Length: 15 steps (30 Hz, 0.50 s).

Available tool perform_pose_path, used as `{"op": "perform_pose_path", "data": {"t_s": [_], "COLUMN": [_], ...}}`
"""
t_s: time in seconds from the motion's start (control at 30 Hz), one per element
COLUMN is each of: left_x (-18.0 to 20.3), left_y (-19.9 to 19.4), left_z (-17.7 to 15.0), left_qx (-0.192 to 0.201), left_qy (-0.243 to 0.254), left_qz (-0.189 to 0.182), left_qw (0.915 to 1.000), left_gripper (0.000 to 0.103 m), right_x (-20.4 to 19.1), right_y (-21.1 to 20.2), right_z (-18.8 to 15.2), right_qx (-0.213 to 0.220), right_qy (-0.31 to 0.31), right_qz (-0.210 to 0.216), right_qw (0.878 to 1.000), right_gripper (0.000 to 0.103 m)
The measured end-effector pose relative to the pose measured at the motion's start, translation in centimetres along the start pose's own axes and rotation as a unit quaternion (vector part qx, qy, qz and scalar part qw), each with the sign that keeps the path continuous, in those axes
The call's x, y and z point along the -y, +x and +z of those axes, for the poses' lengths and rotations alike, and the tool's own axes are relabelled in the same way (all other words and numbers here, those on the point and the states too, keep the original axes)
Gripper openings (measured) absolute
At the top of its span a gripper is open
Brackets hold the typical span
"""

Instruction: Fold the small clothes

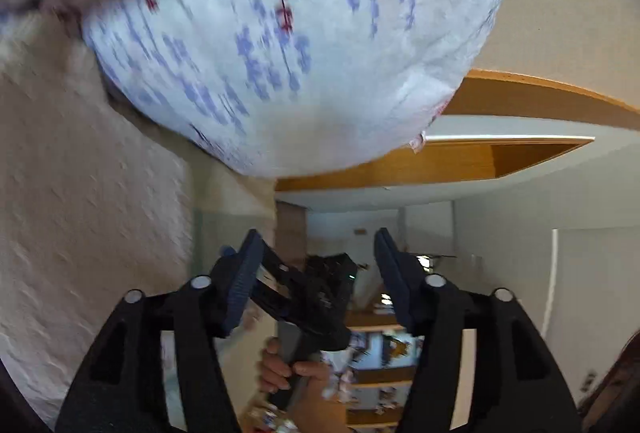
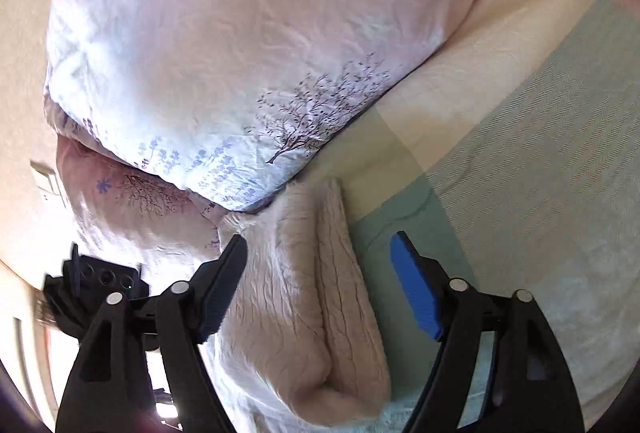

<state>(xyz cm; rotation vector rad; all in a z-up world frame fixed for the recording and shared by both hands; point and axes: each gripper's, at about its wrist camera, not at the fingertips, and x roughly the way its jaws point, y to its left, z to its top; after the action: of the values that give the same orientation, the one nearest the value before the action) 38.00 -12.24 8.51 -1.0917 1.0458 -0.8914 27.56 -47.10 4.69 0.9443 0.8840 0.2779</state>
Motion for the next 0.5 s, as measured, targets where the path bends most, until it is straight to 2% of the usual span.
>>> {"op": "perform_pose_path", "data": {"t_s": [0.03, 0.07, 0.1, 0.17, 0.27, 0.33, 0.4, 0.43, 0.47, 0.5], "left_x": [-0.3, -0.5, -1.2, -3.1, -5.8, -7.0, -8.0, -8.0, -7.7, -7.9], "left_y": [-1.8, -3.2, -4.6, -5.8, -6.7, -5.2, -4.4, -3.8, -3.5, -2.6], "left_z": [0.2, 0.5, 0.5, 0.0, -0.9, -1.7, -2.9, -3.2, -3.4, -3.5], "left_qx": [0.031, 0.050, 0.058, 0.050, 0.010, -0.015, -0.031, -0.028, -0.017, -0.020], "left_qy": [0.023, 0.045, 0.063, 0.073, 0.066, 0.072, 0.073, 0.079, 0.095, 0.103], "left_qz": [0.052, 0.113, 0.183, 0.262, 0.291, 0.307, 0.310, 0.305, 0.300, 0.296], "left_qw": [0.9979, 0.9914, 0.9793, 0.9611, 0.9543, 0.9487, 0.9475, 0.9487, 0.9492, 0.9493], "left_gripper": [0.076, 0.076, 0.076, 0.076, 0.076, 0.076, 0.077, 0.082, 0.082, 0.081], "right_x": [0.1, 0.2, 0.3, 0.4, 0.1, -0.6, -1.2, -1.6, -1.9, -2.1], "right_y": [0.1, 0.4, 1.1, 3.0, 6.0, 7.7, 8.5, 8.5, 8.9, 9.2], "right_z": [0.1, 0.2, 0.2, 0.1, -0.3, -1.0, -1.6, -1.9, -2.4, -2.9], "right_qx": [-0.009, -0.018, -0.035, -0.074, -0.127, -0.146, -0.151, -0.146, -0.148, -0.151], "right_qy": [0.001, 0.001, 0.003, 0.013, 0.012, -0.003, -0.013, -0.021, -0.029, -0.030], "right_qz": [0.004, 0.007, 0.015, 0.025, 0.023, 0.009, 0.007, 0.005, 0.006, -0.005], "right_qw": [1.000, 1.000, 0.999, 0.997, 0.992, 0.989, 0.988, 0.989, 0.989, 0.988], "right_gripper": [0.094, 0.098, 0.098, 0.098, 0.098, 0.098, 0.098, 0.091, 0.076, 0.070]}}
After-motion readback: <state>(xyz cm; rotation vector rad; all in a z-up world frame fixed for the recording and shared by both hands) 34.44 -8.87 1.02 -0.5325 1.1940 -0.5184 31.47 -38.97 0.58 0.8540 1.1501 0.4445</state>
